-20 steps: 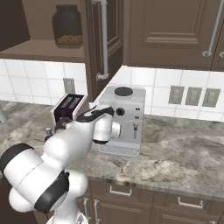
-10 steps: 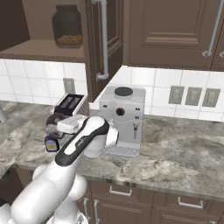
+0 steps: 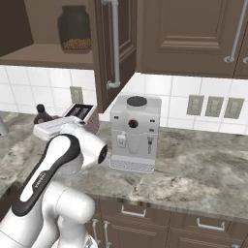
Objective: Pick the syrup bottle and condiment bottle from the counter and place them in the cabinet.
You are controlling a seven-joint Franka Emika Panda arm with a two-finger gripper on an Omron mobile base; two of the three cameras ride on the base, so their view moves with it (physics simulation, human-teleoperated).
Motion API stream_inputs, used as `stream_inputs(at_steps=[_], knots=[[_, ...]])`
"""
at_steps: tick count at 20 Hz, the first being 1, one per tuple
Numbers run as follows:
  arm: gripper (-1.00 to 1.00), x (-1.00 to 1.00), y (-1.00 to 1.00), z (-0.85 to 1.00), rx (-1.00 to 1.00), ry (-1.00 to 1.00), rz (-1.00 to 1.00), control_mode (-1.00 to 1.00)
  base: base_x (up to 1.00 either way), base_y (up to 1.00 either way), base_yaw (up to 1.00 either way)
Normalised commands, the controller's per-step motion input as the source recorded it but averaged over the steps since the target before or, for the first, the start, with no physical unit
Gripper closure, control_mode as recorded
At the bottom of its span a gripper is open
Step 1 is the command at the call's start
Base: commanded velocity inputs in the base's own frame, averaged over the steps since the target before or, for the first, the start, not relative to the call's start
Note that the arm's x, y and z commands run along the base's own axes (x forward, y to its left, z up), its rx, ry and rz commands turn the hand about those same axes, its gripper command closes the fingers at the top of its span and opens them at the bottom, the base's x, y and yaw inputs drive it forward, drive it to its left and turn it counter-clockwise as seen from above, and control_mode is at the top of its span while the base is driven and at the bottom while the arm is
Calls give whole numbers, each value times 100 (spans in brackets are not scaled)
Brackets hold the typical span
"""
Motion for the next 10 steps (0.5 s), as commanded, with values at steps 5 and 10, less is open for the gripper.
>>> stream_inputs(at_steps=[5, 10], knots=[[100, 0, 20, 48, 0, -4, -45, -100, 0, 0, 0], [100, 0, 6, 60, -1, 1, -46, -100, 0, 0, 0]])
